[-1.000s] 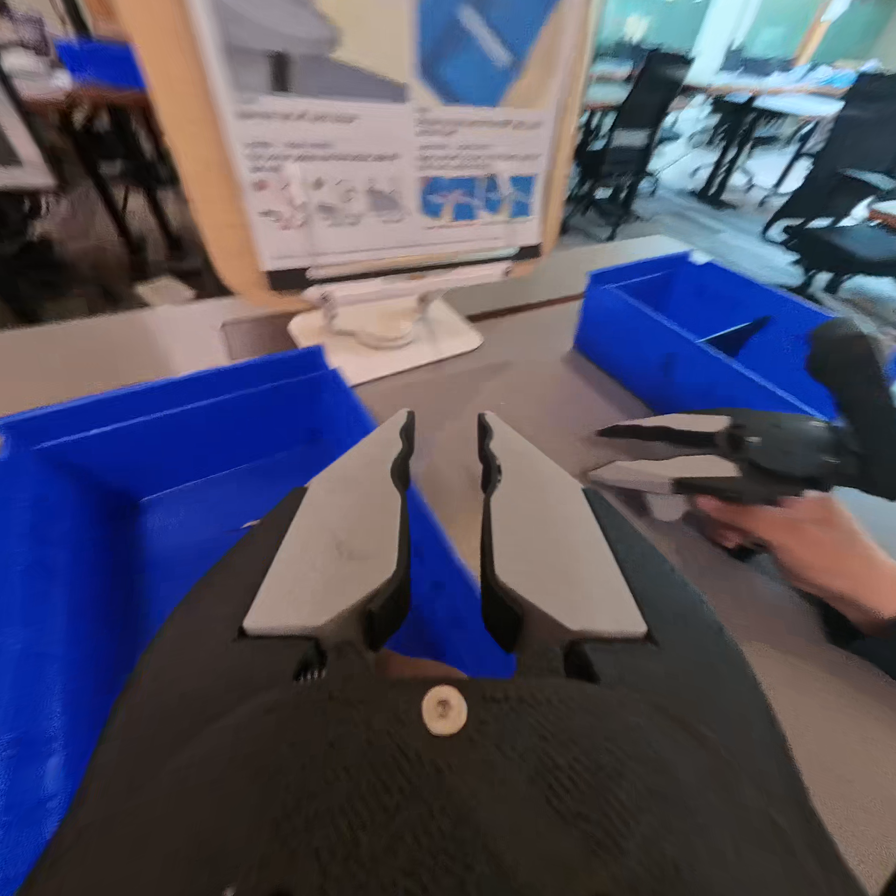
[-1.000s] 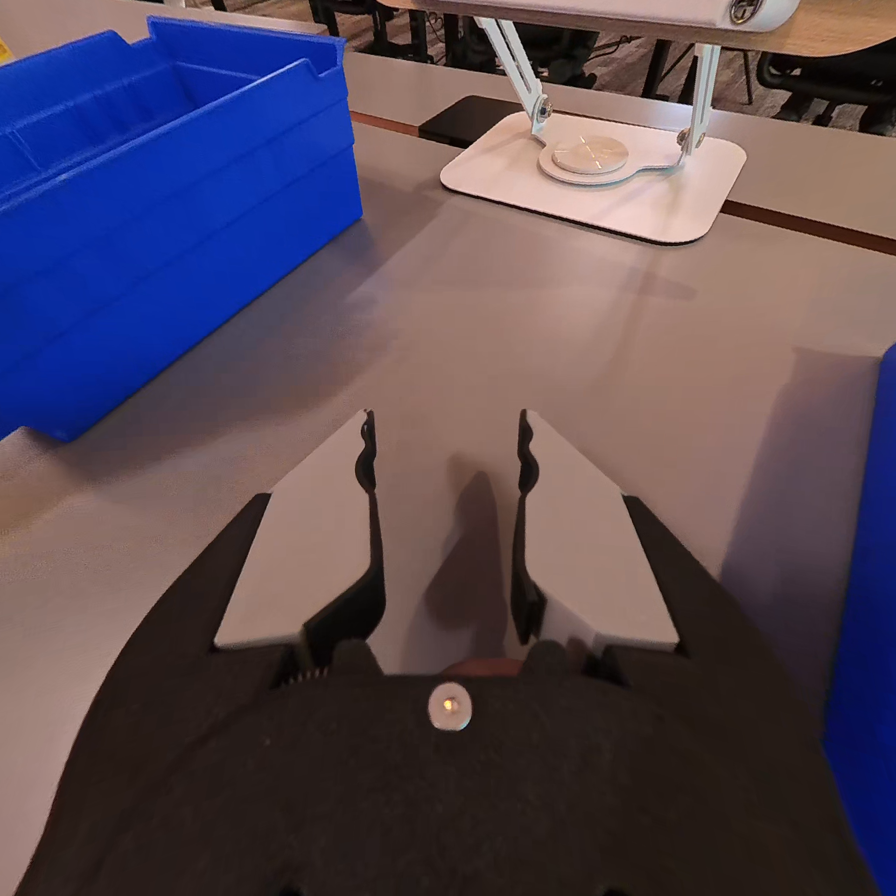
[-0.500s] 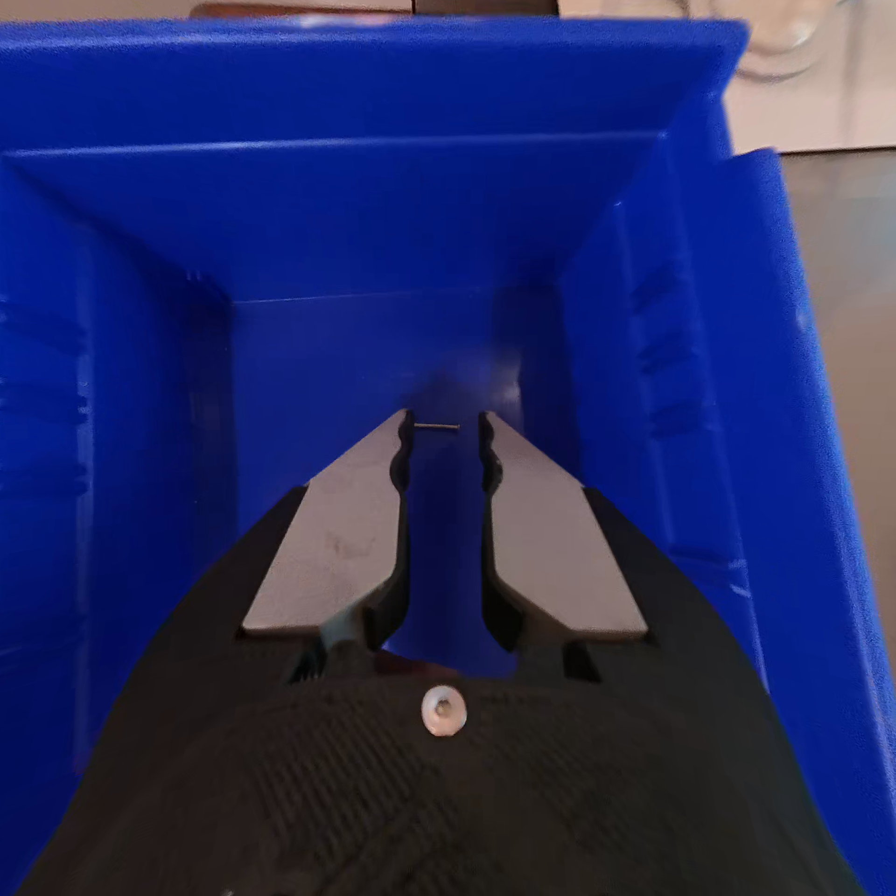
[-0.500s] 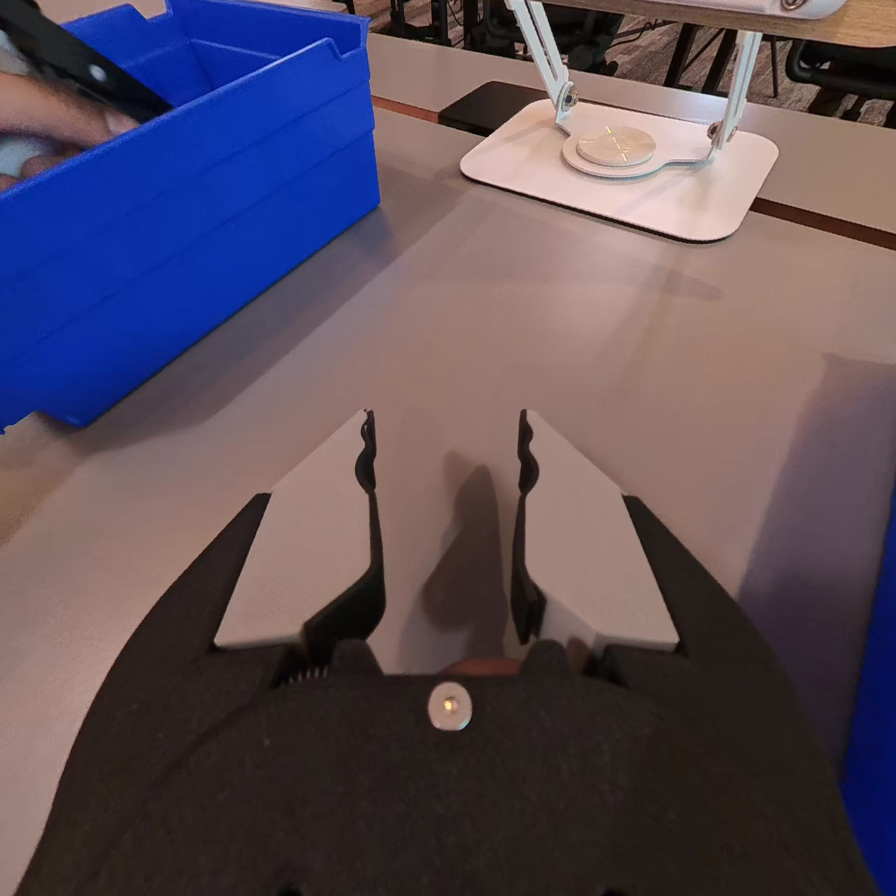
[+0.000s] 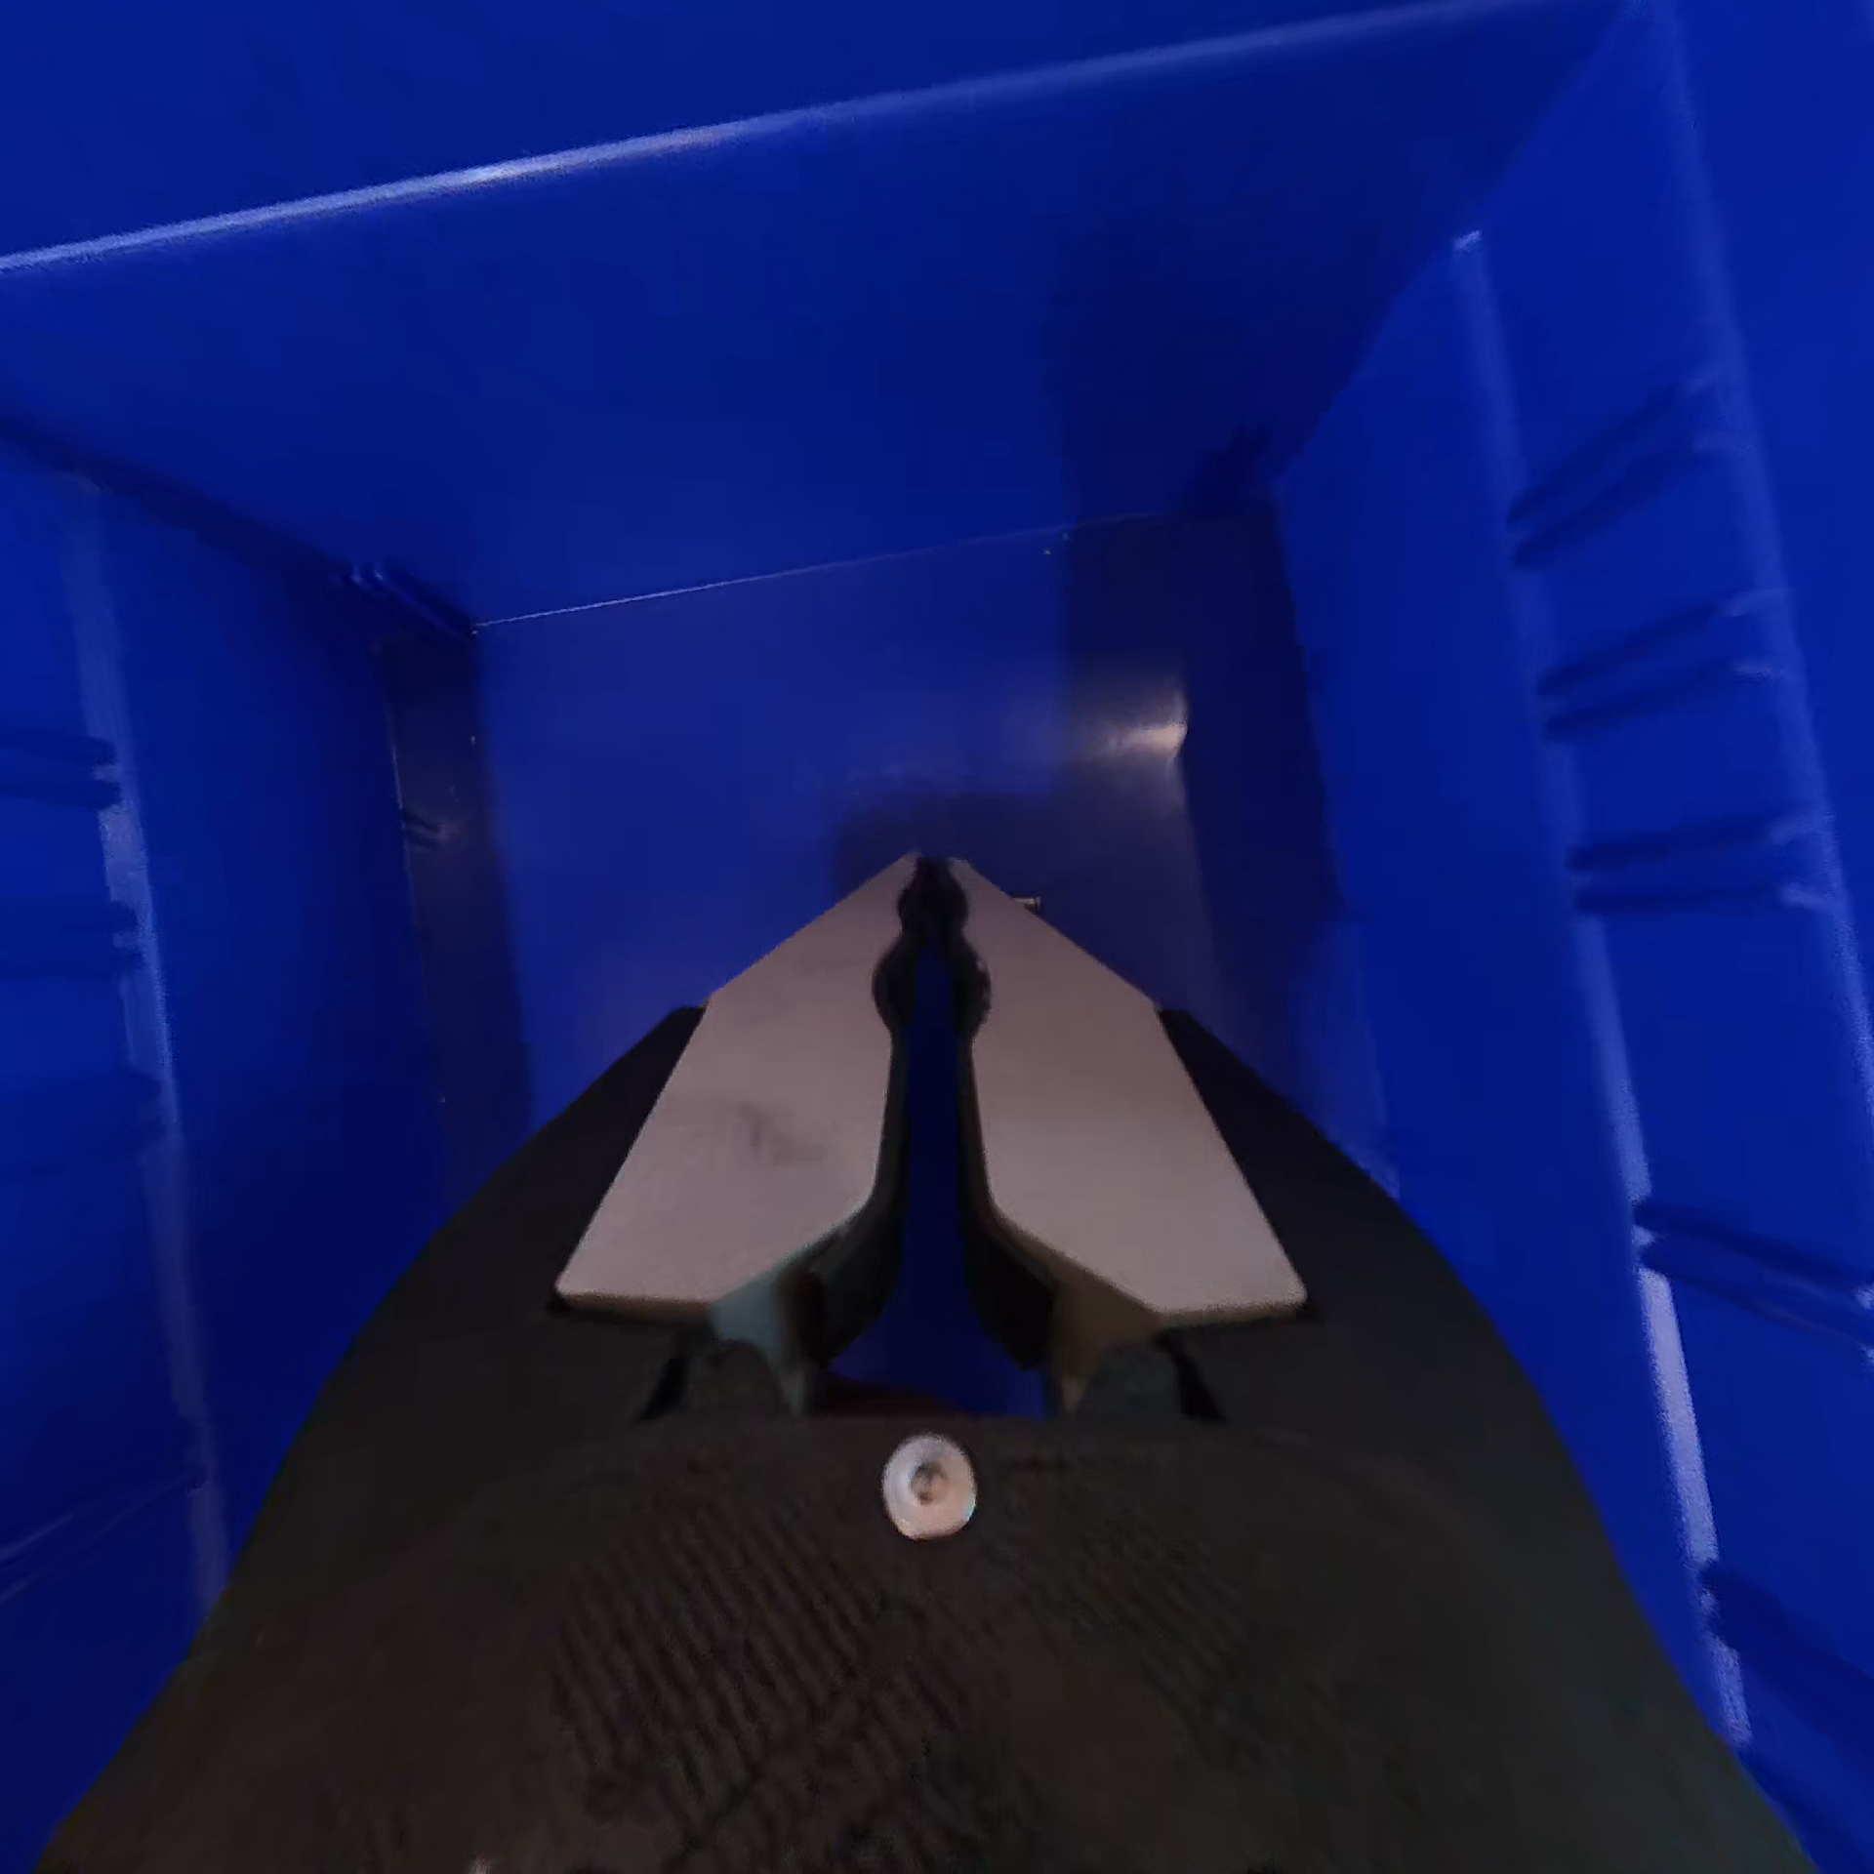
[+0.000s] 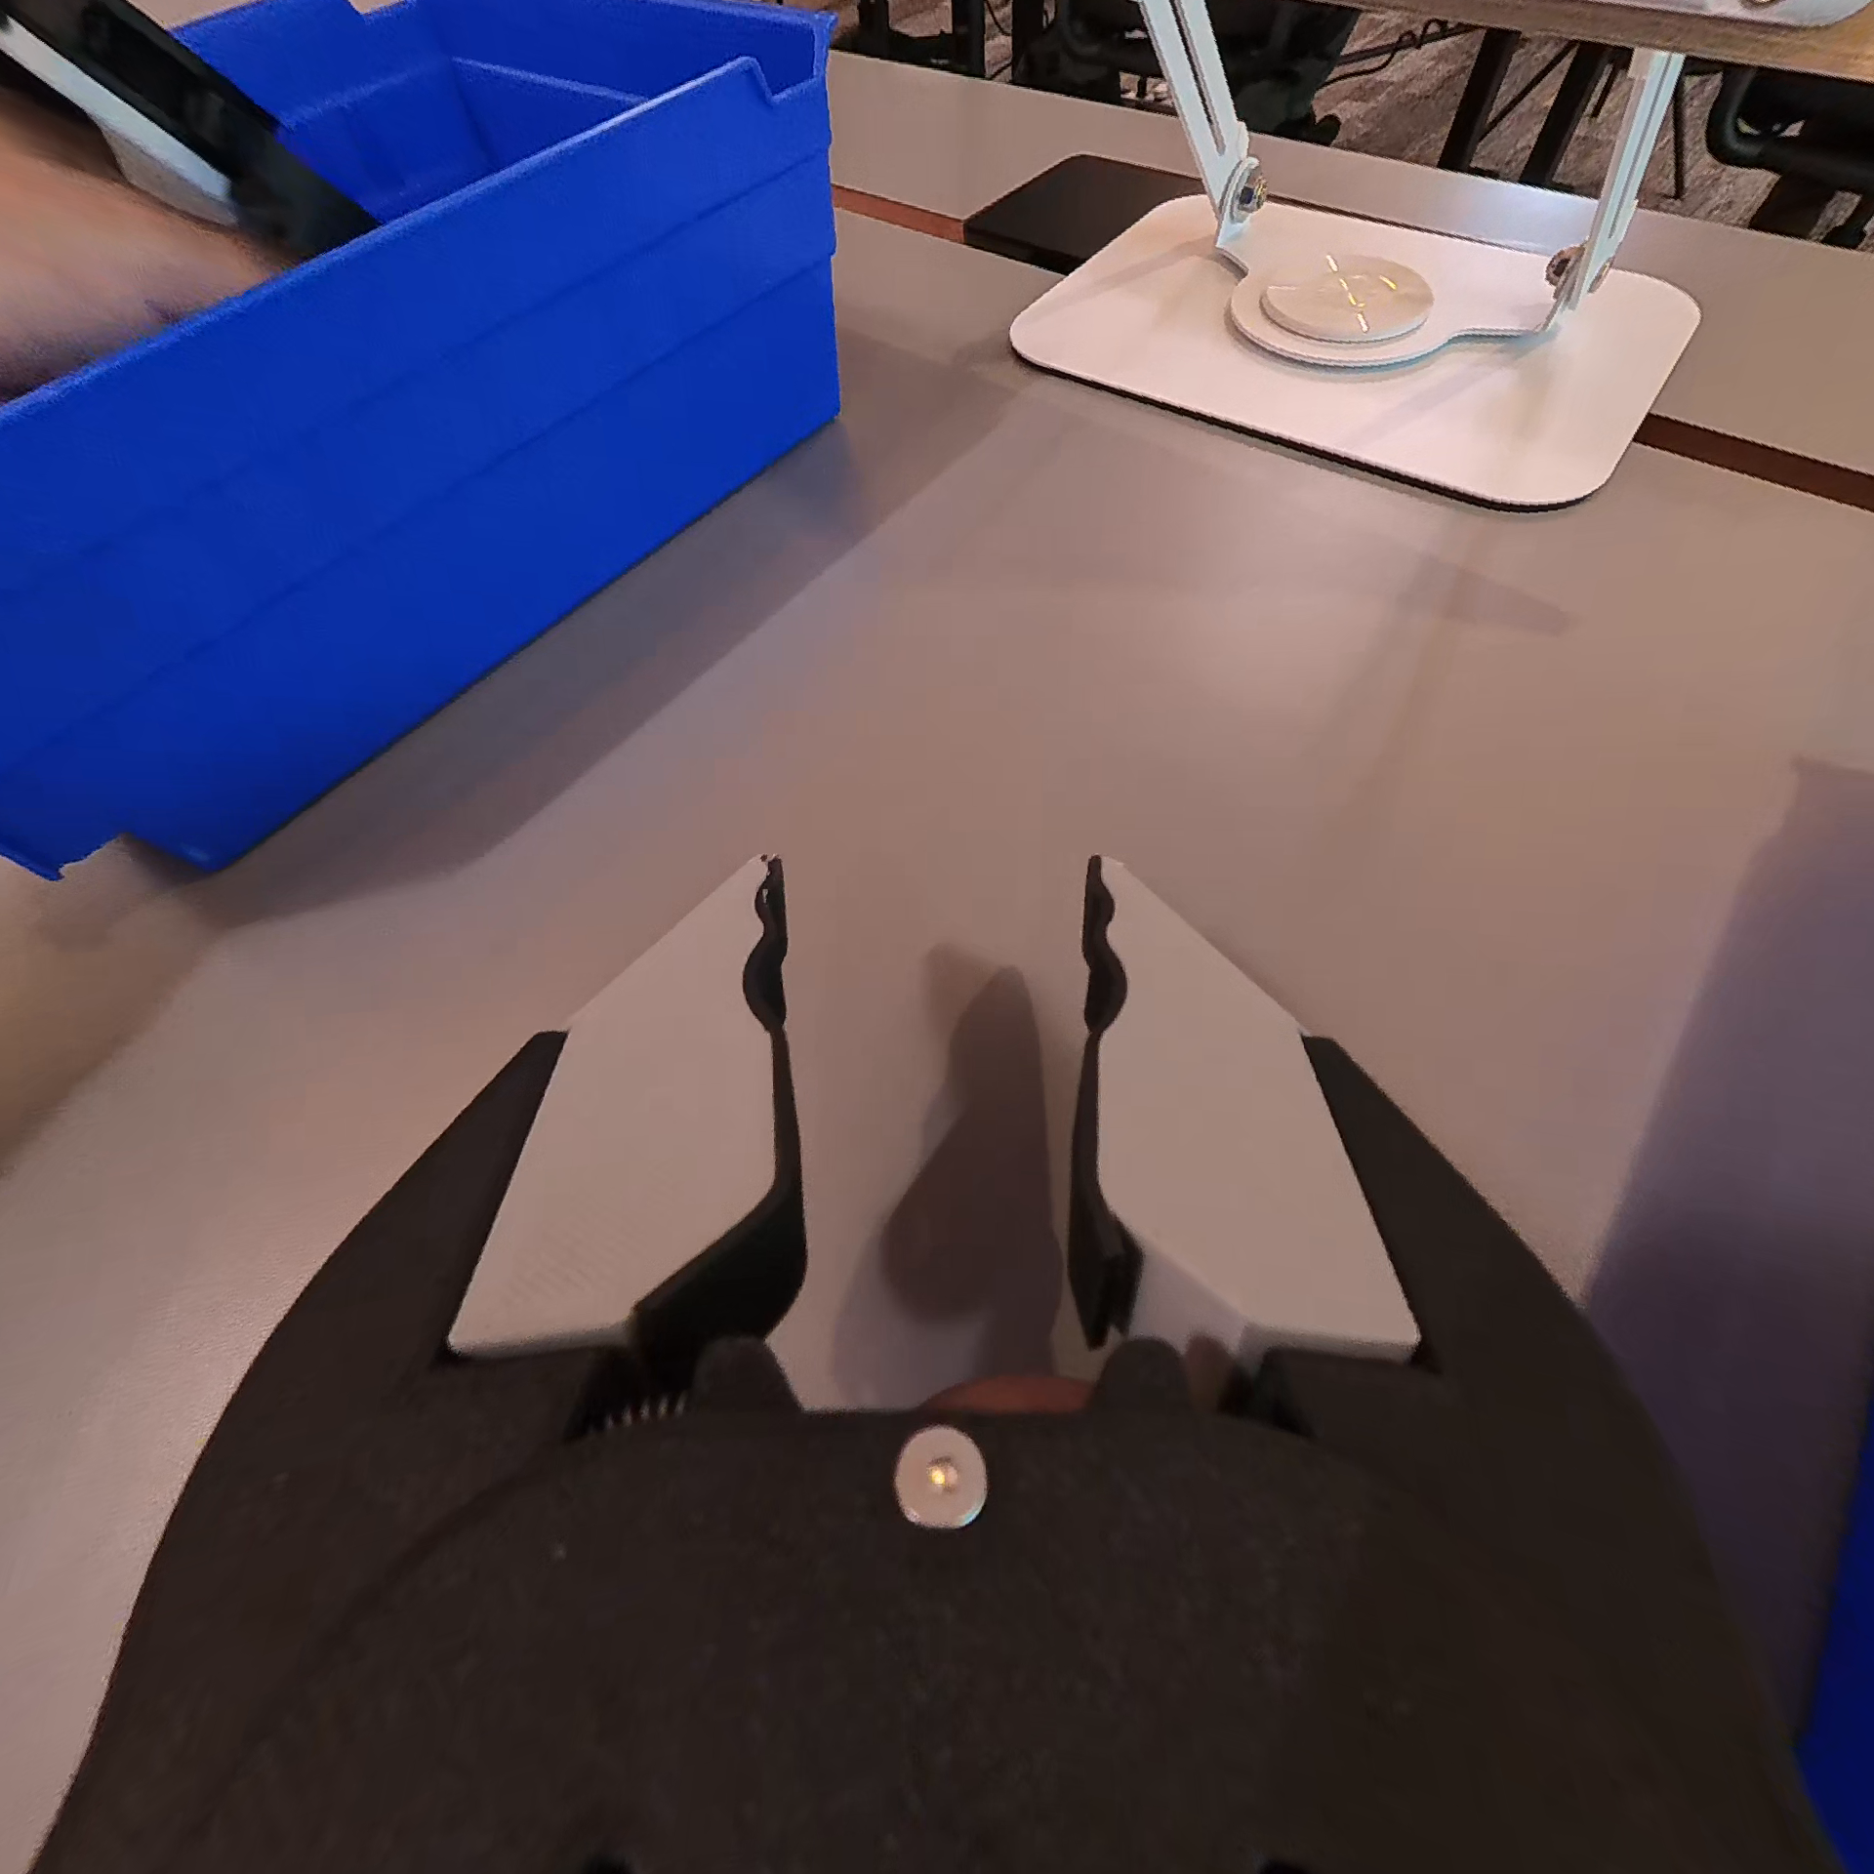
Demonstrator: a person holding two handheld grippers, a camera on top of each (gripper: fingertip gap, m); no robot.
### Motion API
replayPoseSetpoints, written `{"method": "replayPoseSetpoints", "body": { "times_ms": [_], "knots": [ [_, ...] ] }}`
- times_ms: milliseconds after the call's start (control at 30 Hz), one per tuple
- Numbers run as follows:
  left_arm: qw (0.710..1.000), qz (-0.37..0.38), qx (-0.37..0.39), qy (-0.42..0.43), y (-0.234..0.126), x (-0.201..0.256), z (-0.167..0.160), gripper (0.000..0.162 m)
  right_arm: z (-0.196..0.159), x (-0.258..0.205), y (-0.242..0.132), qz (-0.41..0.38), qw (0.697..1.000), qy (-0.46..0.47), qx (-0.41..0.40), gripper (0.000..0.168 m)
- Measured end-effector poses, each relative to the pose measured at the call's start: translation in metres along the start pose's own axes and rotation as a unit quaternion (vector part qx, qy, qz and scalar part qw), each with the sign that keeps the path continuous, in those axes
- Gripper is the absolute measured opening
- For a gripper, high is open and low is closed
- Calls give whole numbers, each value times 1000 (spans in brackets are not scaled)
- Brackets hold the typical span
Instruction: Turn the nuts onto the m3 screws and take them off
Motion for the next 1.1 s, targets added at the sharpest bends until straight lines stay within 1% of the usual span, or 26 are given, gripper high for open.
{"method": "replayPoseSetpoints", "body": {
  "times_ms": [167, 267, 433, 500, 567, 633, 700, 800, 900, 1033, 1100],
  "knots": [
    [999, -17, -33, 30, -7, -2, -8, 0, 0, -1, 0, 2, 1000, -1, -2, 56],
    [999, -2, -31, 35, -11, -9, -11, 0, 0, -1, 0, 3, 1000, 0, -1, 56],
    [999, -34, -25, 2, -16, -10, -16, 0, 0, 0, 1, 5, 1000, 2, -4, 56],
    [999, -40, -19, -24, -18, -11, -16, 15, 0, 0, 1, 5, 1000, 1, -4, 56],
    [997, -46, -1, -55, -21, -12, -14, 22, 0, -1, 1, 5, 1000, 0, -4, 56],
    [996, -42, 0, -77, -21, -14, -14, 34, 0, -1, 1, 5, 1000, 0, -4, 56],
    [996, -35, -17, -81, -18, -12, -18, 35, 0, -1, 1, 5, 1000, 0, -3, 56],
    [995, -14, -29, -98, -16, -8, -20, 29, 0, -1, 1, 5, 1000, -2, -4, 56],
    [992, -25, -37, -119, -17, 2, -19, 35, 0, -3, 1, 9, 1000, -4, -3, 56],
    [992, -6, -42, -119, -15, 9, -17, 40, 0, -6, 0, 11, 1000, -9, -2, 56],
    [991, 1, -38, -128, -14, 8, -16, 38, 0, -7, 0, 12, 1000, -10, -2, 55]
  ]
}}
Point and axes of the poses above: each gripper's, where its closed fingertips meet, y out along the fingers, z out of its top, x = y × z across the jaws, the point moved 7 cm from there along -y, back along the fingers, and after that the axes turned 8 degrees about -x, right-handed, at the moved point
